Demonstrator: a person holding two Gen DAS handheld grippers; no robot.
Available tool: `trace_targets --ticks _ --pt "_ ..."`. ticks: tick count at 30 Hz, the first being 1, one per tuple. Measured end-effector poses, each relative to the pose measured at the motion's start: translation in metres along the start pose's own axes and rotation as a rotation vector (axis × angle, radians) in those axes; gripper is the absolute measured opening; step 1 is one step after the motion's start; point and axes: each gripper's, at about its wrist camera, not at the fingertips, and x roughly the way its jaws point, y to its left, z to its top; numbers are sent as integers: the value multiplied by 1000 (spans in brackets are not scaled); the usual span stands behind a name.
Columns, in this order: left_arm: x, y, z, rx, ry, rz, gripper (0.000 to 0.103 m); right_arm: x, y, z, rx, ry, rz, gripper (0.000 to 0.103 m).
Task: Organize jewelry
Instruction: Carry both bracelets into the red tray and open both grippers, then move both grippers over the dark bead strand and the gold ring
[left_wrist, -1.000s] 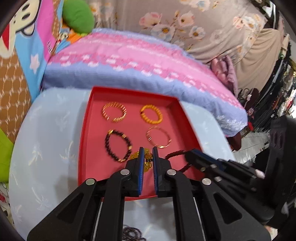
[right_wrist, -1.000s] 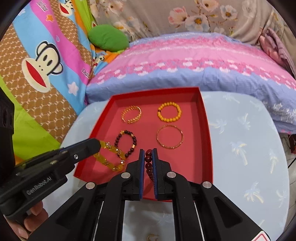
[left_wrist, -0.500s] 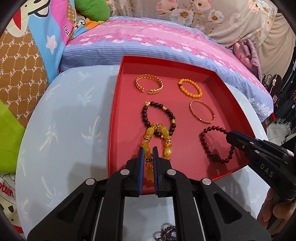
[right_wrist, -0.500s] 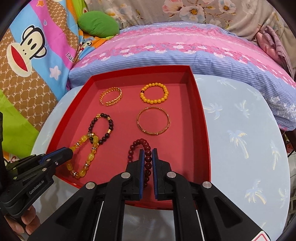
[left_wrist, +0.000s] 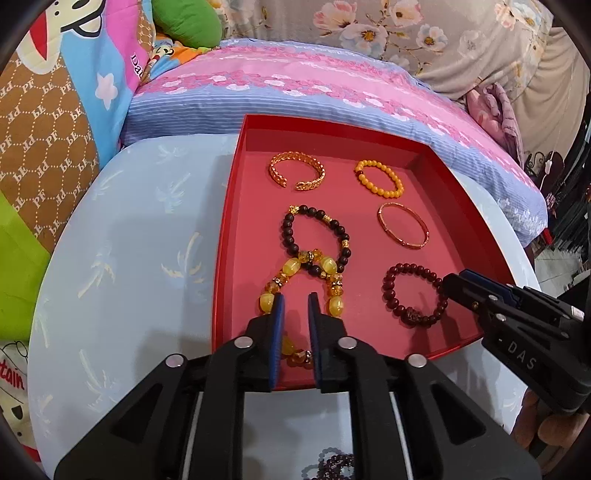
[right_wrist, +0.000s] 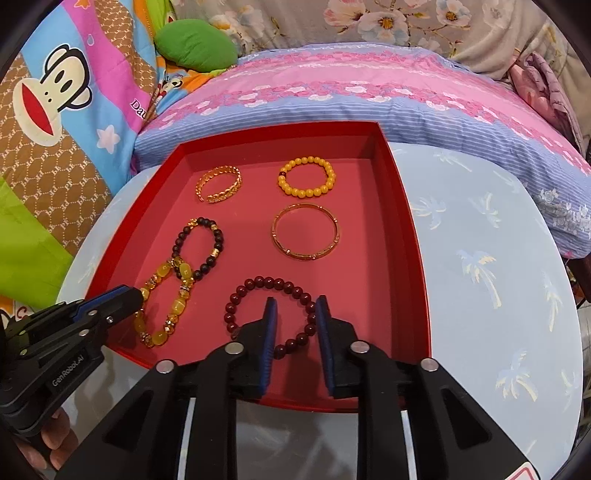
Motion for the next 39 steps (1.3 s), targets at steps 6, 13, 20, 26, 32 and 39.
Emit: trace_targets --ticks 6,13,20,26,32,39 --pt "-7 -2 -1 -14 -15 -10 30 -13 3 1 -8 -30 -5 35" --pt "-24 0 -6 -31 -33 -16 30 -35 1 -2 -3 -62 0 35" --pt "-51 0 -21 -29 -60 -19 30 -60 -3 -18 -3 -78 -9 35" --pt "-71 -2 -43 -22 -52 -26 30 -74 -10 -40 7 -68 -21 35" --pt "-80 -8 -68 -14 -21 -41 30 -86 -16 -63 17 -52 -30 35" --pt "-84 -20 -99 6 26 -70 30 -96 -29 -89 37 -25 -51 35"
